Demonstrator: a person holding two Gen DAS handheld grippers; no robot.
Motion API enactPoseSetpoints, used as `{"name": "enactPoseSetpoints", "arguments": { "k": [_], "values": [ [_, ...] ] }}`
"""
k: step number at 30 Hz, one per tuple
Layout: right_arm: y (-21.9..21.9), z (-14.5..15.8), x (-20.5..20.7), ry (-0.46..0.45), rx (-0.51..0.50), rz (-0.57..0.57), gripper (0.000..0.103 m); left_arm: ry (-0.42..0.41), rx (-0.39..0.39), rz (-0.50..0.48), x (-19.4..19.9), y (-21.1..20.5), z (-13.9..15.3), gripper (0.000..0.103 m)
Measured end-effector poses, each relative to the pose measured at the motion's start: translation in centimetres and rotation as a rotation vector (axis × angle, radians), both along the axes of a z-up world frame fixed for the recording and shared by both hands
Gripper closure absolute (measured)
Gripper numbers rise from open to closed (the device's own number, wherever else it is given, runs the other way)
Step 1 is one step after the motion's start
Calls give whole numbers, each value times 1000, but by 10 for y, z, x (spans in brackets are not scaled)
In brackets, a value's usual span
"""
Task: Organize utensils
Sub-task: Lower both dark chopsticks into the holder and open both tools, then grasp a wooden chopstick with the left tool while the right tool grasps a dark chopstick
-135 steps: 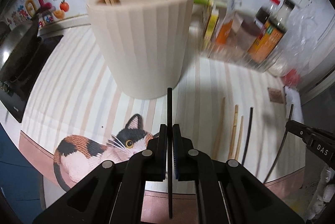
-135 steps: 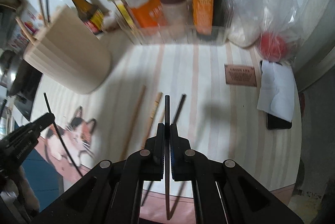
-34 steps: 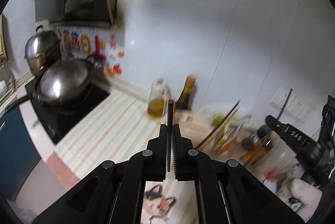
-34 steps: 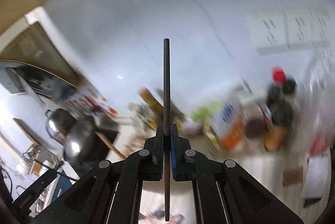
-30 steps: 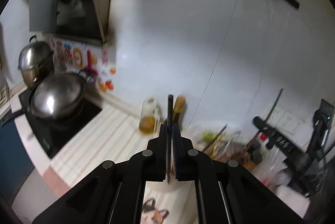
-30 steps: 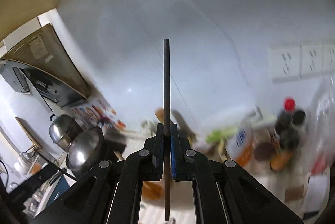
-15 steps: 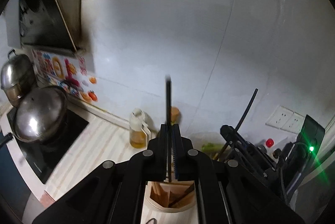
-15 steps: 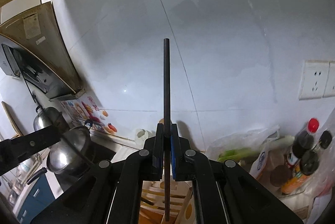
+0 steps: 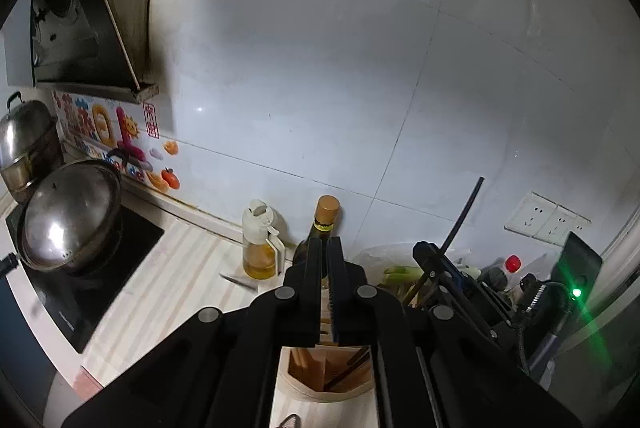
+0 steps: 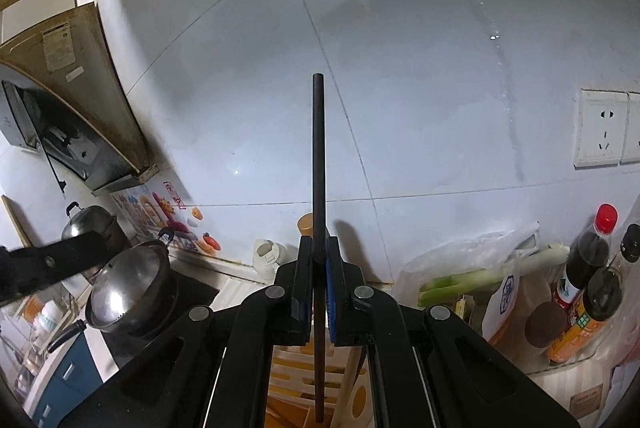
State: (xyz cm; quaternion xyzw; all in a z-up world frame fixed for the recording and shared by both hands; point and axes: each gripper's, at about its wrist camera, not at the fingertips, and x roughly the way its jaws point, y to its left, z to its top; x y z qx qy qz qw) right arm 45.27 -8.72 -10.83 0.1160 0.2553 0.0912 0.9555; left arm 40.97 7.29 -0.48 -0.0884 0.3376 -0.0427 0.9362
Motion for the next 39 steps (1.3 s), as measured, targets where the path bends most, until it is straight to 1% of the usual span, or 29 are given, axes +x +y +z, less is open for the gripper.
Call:
{"name": "enactPoseSetpoints", "arguments": {
  "k": [2,4,5,6,7,8,9,10,11,12,14,15,17,19,20,21,23,26,29,30,34,35,36,37,38,39],
  "values": [
    [2,-4,0,0,-2,11,98,-2,2,32,-4,5,-1,97],
    [4,-7,-1,-20,-14,13,98,10,38,72,-7,9,-7,94],
    [5,-9,-3,-28,-20,22,97,18,60,97,-9,12,-11,90],
    [5,-9,-4,-31,-30,29,97,28,71,119,-12,16,-16,69],
    [4,-8,-5,-25,-32,30,96,35,70,134,-14,20,-20,35],
    [2,-7,-7,-19,-28,36,91,36,71,157,-18,25,-23,21],
    [0,-5,-10,-16,-22,40,80,28,70,180,-23,31,-25,13],
    [-1,-3,-13,-17,-21,42,74,23,65,196,-28,36,-27,13],
    [-1,-1,-16,-15,-20,47,62,25,63,207,-32,40,-29,13],
    [-2,3,-20,-15,-20,51,54,28,63,218,-34,43,-31,12],
    [-3,11,-27,-17,-20,53,46,38,56,241,-41,50,-35,6],
    [-5,15,-31,-17,-11,53,45,43,43,251,-45,53,-37,4],
    [-9,24,-41,-14,9,58,44,49,26,265,-54,57,-41,4],
    [-15,34,-52,-12,18,53,38,60,28,270,-64,56,-45,2],
    [-18,37,-57,-4,15,43,33,62,36,272,-69,54,-47,0],
    [-24,41,-65,7,22,43,28,62,43,276,-73,53,-49,0],
    [-34,44,-78,33,6,19,22,65,52,267,-84,46,-56,0],
    [-62,36,-102,95,-4,-39,21,89,41,238,-98,35,-70,0],
    [-91,8,-122,212,-21,-82,13,156,70,182,-109,13,-99,0],
    [-101,-7,-129,263,-35,-106,13,181,79,164,-110,7,-108,0],
    [-140,-78,-154,458,-36,-170,14,300,134,113,-117,-23,-157,0],
    [-148,-96,-160,504,-22,-181,18,328,146,101,-118,-31,-169,0],
    [-157,-115,-166,553,-12,-198,31,359,156,84,-120,-40,-182,0],
    [-164,-132,-170,601,-9,-209,38,383,168,71,-122,-48,-192,0],
    [-173,-153,-174,655,12,-212,50,412,184,55,-123,-56,-203,0],
    [-178,-168,-176,691,25,-219,53,440,197,31,-123,-66,-215,0]
  ]
}}
